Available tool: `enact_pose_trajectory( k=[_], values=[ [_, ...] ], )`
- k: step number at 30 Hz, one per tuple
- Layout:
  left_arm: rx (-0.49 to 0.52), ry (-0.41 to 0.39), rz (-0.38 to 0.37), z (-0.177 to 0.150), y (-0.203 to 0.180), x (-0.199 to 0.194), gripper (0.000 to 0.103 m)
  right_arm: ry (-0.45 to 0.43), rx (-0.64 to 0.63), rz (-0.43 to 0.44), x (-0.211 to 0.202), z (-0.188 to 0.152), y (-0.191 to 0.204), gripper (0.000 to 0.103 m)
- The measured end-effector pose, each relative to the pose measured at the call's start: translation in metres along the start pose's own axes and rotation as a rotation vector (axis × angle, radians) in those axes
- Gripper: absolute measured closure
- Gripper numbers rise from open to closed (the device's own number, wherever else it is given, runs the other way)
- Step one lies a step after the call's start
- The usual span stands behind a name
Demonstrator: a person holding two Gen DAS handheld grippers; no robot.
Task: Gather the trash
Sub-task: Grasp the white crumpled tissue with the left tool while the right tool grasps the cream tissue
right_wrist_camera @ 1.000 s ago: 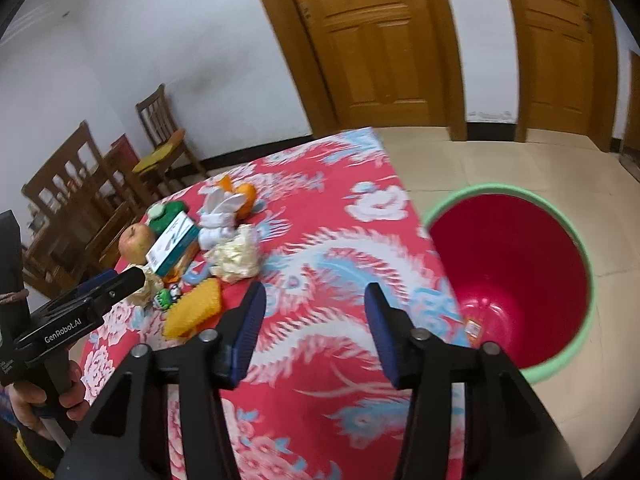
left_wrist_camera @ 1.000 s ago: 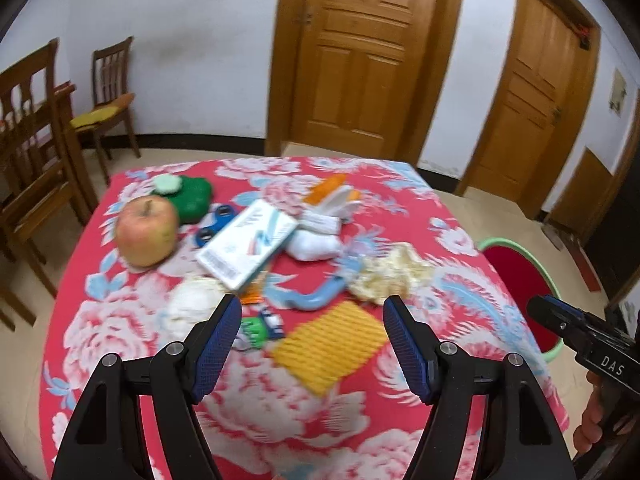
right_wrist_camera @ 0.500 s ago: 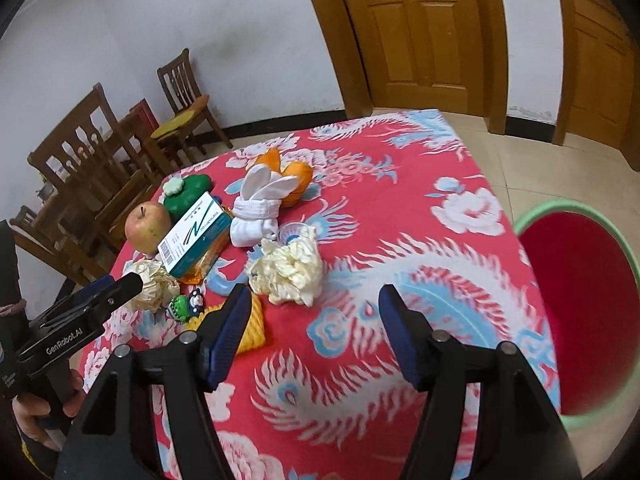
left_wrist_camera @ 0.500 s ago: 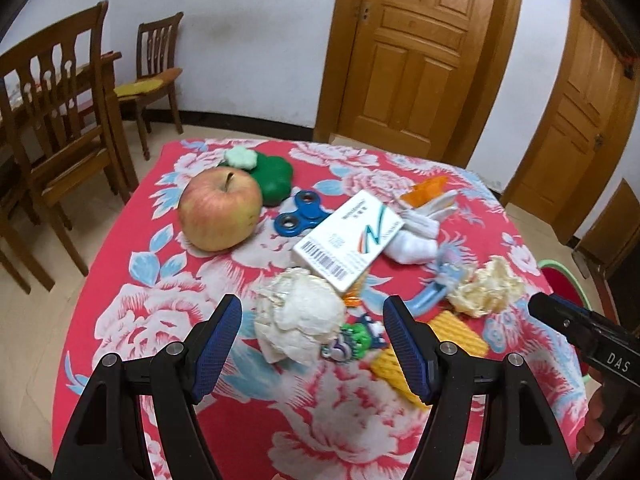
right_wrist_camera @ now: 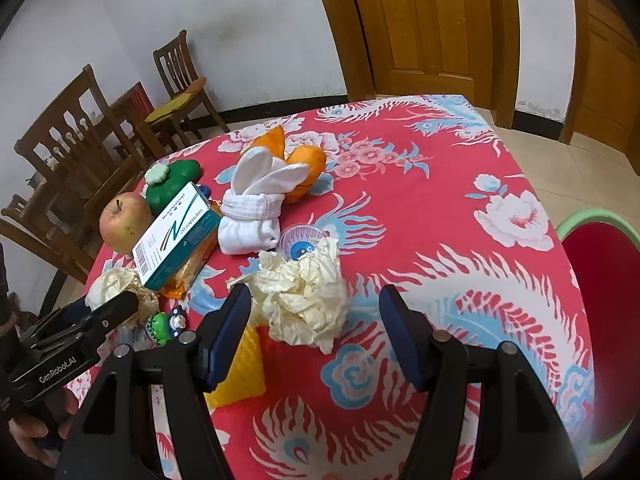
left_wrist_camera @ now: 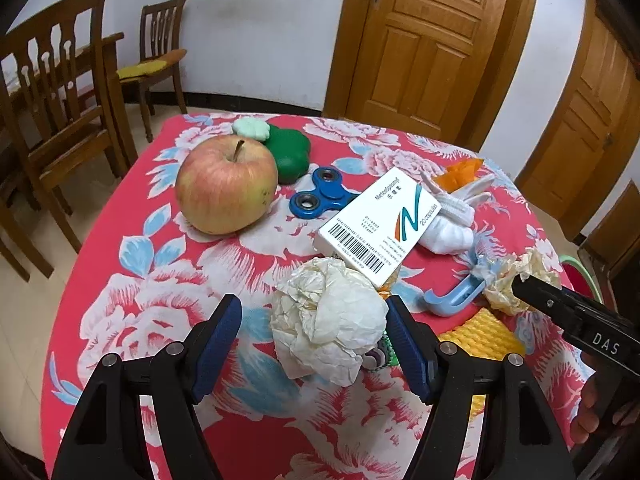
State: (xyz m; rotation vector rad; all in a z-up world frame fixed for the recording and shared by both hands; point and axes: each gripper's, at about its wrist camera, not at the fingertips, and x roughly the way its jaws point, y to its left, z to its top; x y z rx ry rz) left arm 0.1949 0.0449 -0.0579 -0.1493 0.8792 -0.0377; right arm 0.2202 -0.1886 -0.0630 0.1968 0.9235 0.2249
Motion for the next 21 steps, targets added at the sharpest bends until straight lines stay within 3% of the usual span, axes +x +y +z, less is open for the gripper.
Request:
enact_pose_trajectory(
  k=[4,6,9,10,13,21],
  values=[
    [-0.031,0.013,-0.009,0.000,0.003,0.003,0.029,-0.002,0.010,0.004,0.004,-0.001,-0.001,0.036],
    [-0.045,0.020,-0.027,-0.002,0.005,0.004,0.030,0.000,0.019,0.016,0.006,-0.002,-0.003,0.052],
    [-0.057,0.030,-0.036,-0.003,0.005,0.003,0.038,-0.002,0.030,0.046,0.007,-0.003,-0.004,0.066],
    [-0.059,0.029,-0.047,-0.004,0.005,0.002,0.046,-0.006,0.029,0.051,0.006,-0.003,-0.004,0.067],
    [-0.059,0.022,-0.071,-0.005,0.004,-0.003,0.053,-0.026,0.029,0.051,-0.002,-0.004,-0.003,0.068],
    [-0.031,-0.040,-0.097,-0.005,-0.006,-0.034,0.054,-0.085,0.041,0.064,-0.036,-0.008,-0.006,0.068]
  ],
)
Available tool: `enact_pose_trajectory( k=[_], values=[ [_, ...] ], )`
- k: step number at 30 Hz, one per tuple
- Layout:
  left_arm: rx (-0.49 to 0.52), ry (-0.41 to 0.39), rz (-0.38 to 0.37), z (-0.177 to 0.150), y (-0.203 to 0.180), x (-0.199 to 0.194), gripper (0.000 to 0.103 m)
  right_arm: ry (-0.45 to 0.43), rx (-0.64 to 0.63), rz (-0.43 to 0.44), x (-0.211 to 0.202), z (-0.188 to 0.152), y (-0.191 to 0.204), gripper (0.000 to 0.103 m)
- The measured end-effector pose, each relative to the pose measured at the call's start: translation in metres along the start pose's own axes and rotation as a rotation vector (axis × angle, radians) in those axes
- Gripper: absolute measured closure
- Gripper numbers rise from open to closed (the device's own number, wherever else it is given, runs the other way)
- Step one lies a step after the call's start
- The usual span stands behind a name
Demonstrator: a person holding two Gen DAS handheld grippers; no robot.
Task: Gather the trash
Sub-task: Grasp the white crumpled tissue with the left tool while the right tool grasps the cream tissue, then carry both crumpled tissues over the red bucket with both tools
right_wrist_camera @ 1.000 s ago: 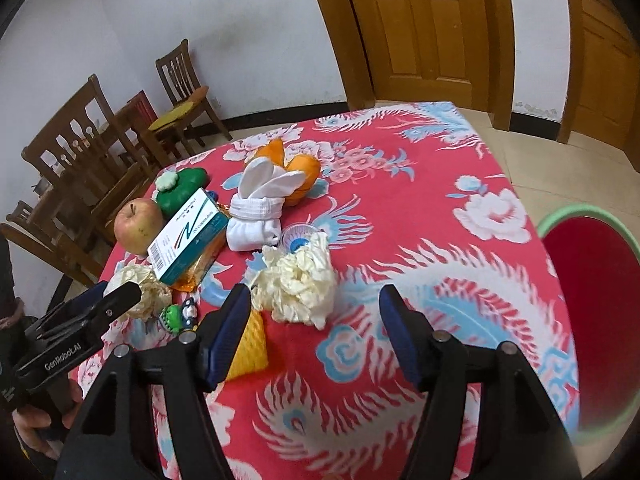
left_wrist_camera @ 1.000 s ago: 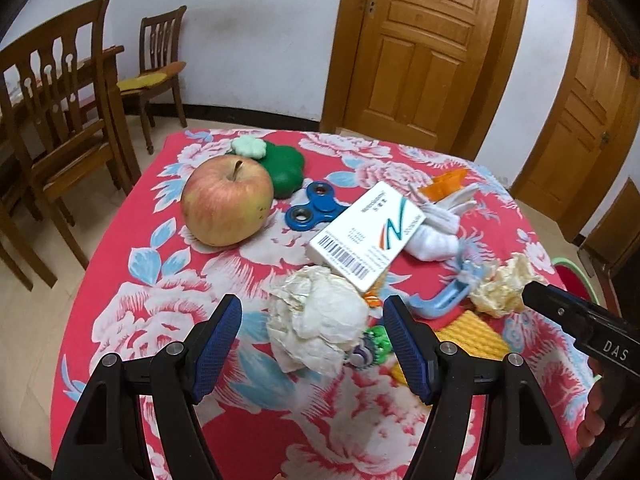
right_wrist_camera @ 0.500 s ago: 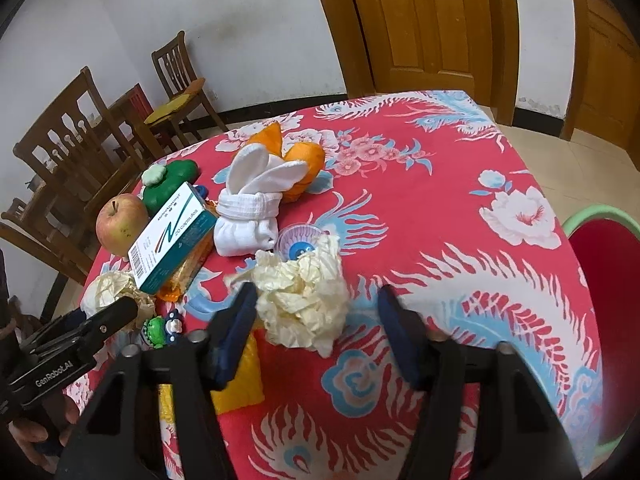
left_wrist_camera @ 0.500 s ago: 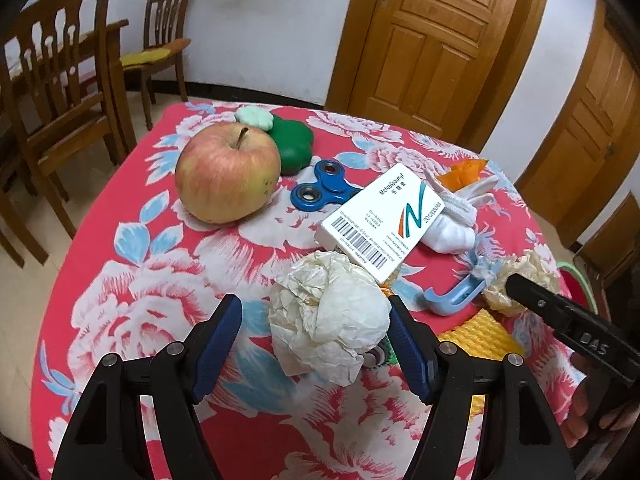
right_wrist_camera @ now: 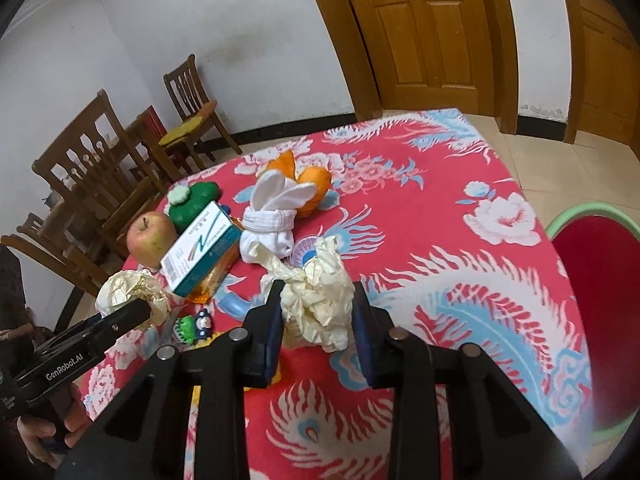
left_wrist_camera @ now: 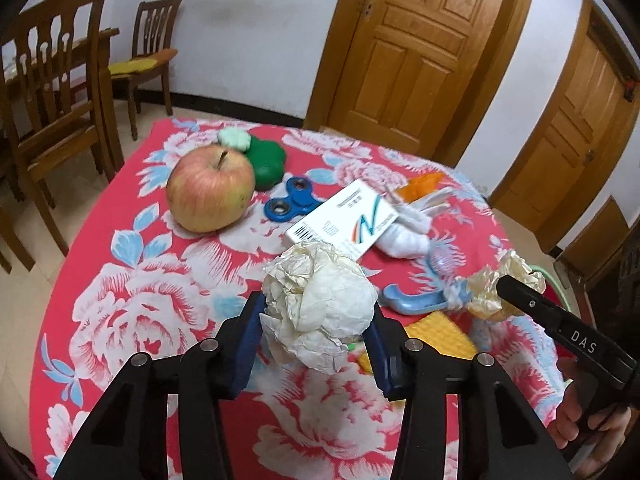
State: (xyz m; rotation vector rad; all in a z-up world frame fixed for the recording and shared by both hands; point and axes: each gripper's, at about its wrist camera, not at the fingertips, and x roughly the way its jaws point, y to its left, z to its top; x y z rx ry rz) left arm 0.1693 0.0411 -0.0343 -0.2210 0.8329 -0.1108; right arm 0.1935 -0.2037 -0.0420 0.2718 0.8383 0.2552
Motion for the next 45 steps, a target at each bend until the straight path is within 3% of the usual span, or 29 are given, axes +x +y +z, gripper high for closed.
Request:
enact_pose_trajectory(
  k=[11,22,35,45],
  values=[
    [0.050,-0.027,-0.032,-0.004,-0.026,-0.028,0.054,-0.089,0.004,-0.002,-0.060,-0.009,-0.002,0.068],
    [0.148,-0.032,-0.107,-0.011,-0.077,-0.044,0.054,-0.160,0.042,-0.086,-0.117,-0.023,-0.026,0.068],
    [0.291,0.005,-0.227,-0.020,-0.160,-0.036,0.054,-0.207,0.178,-0.209,-0.162,-0.040,-0.099,0.068],
    [0.378,0.047,-0.263,-0.026,-0.211,-0.013,0.054,-0.196,0.293,-0.276,-0.159,-0.052,-0.162,0.068]
  ],
)
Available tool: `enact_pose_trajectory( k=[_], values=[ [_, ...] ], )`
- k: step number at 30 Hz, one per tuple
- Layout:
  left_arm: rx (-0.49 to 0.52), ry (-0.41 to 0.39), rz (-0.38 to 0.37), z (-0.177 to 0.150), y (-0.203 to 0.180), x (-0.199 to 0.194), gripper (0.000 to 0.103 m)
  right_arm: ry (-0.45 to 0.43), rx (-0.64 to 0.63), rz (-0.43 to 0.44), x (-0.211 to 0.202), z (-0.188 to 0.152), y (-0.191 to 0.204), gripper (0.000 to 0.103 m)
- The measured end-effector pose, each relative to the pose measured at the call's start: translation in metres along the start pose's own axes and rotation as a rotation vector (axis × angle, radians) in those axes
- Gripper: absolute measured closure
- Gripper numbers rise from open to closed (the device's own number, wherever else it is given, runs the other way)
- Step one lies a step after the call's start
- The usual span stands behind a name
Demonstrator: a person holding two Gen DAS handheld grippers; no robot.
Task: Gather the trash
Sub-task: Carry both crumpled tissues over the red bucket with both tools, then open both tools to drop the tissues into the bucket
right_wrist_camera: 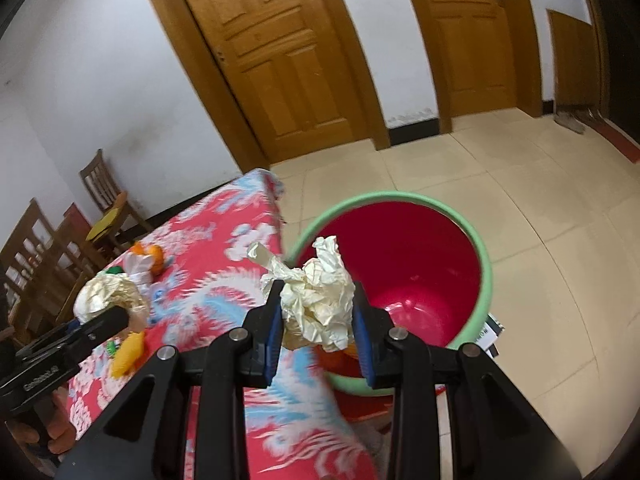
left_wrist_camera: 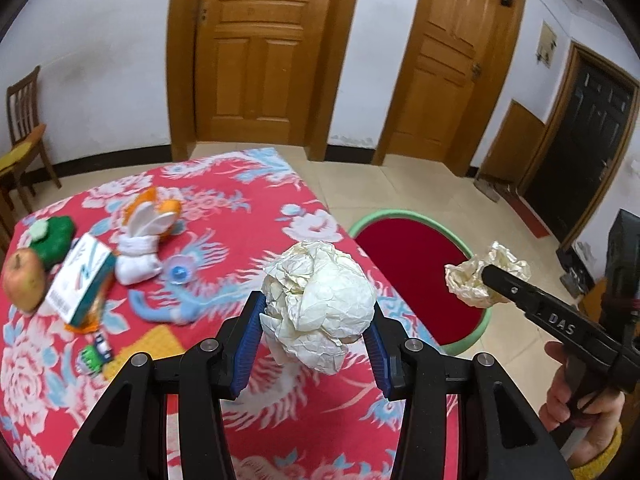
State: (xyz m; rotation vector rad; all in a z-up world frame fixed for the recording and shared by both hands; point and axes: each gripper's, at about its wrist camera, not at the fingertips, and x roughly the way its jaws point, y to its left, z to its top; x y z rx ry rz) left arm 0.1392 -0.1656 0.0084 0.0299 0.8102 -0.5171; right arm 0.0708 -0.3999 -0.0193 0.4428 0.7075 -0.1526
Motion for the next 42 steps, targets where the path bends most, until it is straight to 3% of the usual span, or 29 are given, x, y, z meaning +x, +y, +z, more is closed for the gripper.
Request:
enact_pose_trajectory(
  k=[15,16,18,22,24,42],
  values=[
    [0.059,0.094,-0.038,0.011,-0.032,0.061,0.054,0.082,0.052,-0.050,0.054,0.004,-0.041,0.067],
    [0.062,0.099,-0.039,0.012,-0.033,0.065,0.054,0.086,0.055,-0.049,0.057,0.004,-0.041,0.065],
    [0.066,0.111,-0.045,0.013,-0.035,0.073,0.054,0.091,0.061,-0.053,0.061,0.004,-0.043,0.050],
    [0.083,0.123,-0.059,0.014,-0.042,0.083,0.054,0.092,0.070,-0.059,0.064,0.004,-0.048,0.046],
    [0.098,0.125,-0.071,0.015,-0.047,0.086,0.054,0.088,0.075,-0.065,0.063,0.004,-0.052,0.039],
    [0.183,0.173,-0.165,0.022,-0.096,0.127,0.054,-0.013,0.125,-0.159,0.005,0.001,-0.089,0.039]
  ],
)
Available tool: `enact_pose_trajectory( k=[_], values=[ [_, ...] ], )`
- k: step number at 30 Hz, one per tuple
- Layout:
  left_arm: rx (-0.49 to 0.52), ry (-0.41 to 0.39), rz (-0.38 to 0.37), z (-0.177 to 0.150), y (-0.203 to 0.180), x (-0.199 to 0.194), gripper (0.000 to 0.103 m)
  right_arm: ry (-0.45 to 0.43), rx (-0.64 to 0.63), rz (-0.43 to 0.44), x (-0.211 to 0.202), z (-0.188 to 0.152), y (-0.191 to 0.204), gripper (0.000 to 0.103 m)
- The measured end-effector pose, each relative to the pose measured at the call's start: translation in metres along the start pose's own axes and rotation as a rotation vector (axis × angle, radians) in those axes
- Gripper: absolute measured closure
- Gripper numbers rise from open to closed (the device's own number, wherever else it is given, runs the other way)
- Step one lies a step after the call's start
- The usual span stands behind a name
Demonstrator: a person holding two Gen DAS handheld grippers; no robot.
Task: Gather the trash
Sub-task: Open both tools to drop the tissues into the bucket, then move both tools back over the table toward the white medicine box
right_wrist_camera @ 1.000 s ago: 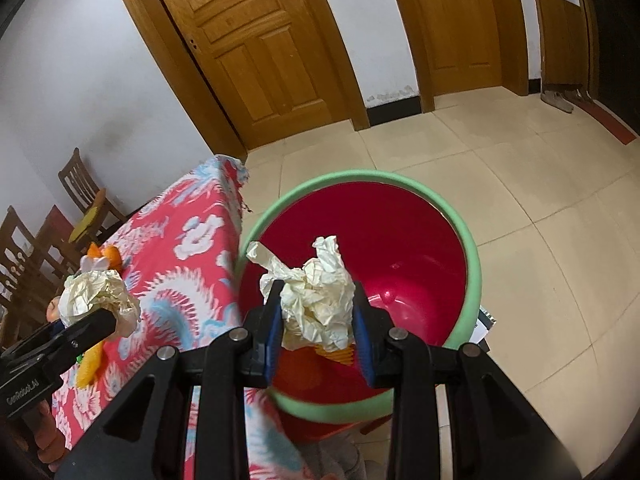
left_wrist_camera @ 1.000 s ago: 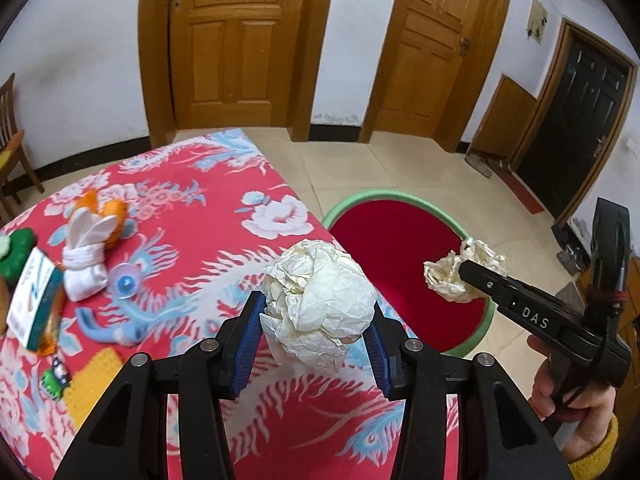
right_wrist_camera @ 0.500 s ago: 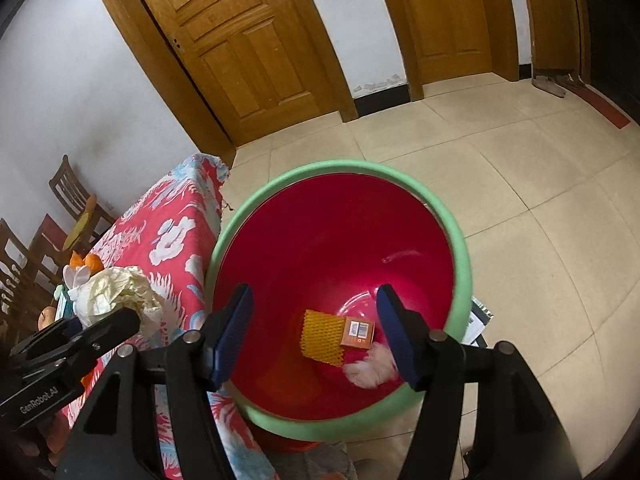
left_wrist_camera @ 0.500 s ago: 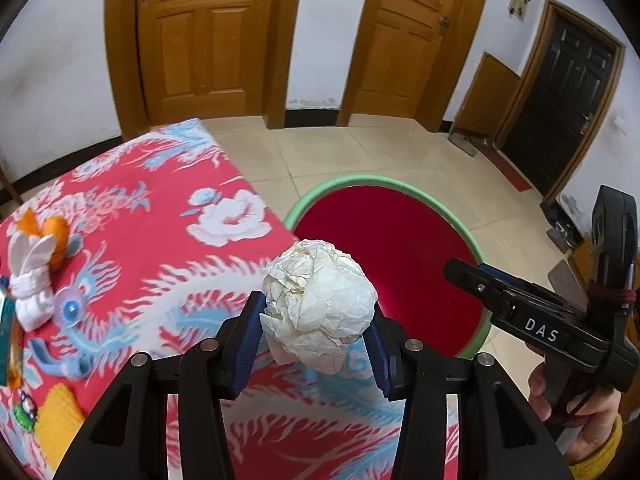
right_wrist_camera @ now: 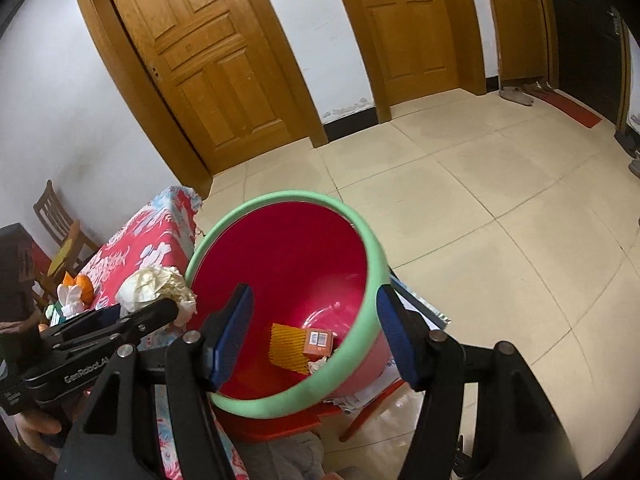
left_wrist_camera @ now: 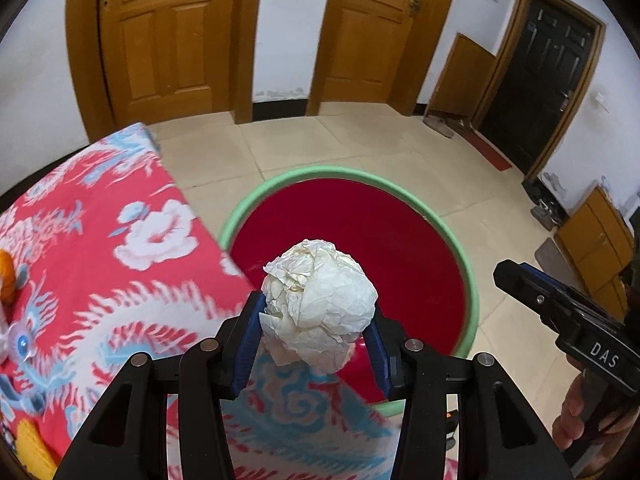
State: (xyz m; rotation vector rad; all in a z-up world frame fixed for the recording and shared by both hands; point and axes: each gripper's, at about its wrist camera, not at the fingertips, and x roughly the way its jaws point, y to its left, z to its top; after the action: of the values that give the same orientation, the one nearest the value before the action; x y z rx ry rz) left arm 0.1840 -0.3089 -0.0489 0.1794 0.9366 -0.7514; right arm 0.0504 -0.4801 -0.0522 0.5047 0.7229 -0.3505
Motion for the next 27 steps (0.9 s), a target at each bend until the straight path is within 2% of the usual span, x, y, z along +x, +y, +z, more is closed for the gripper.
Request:
enact_pose_trajectory(
  k=[3,8,12,22,27],
  values=[
    [0.016,0.012,-0.020,0.003,-0.008,0.006,0.054,-0.005,0.012,-0.008,-0.004,0.000,-0.005,0.039],
    [0.035,0.008,-0.010,0.004,-0.017,0.012,0.049,-0.009,0.029,-0.021,-0.009,-0.001,-0.011,0.039],
    [-0.003,-0.001,-0.038,0.002,-0.015,0.014,0.031,-0.011,0.051,-0.018,-0.012,0.000,-0.016,0.039],
    [-0.001,-0.031,-0.013,-0.002,-0.010,-0.002,0.030,-0.013,0.044,-0.010,-0.014,0.000,-0.011,0.039],
    [-0.032,-0.050,0.005,-0.006,-0.001,-0.017,0.030,-0.008,0.027,0.004,-0.018,-0.003,-0.005,0.039]
  ],
)
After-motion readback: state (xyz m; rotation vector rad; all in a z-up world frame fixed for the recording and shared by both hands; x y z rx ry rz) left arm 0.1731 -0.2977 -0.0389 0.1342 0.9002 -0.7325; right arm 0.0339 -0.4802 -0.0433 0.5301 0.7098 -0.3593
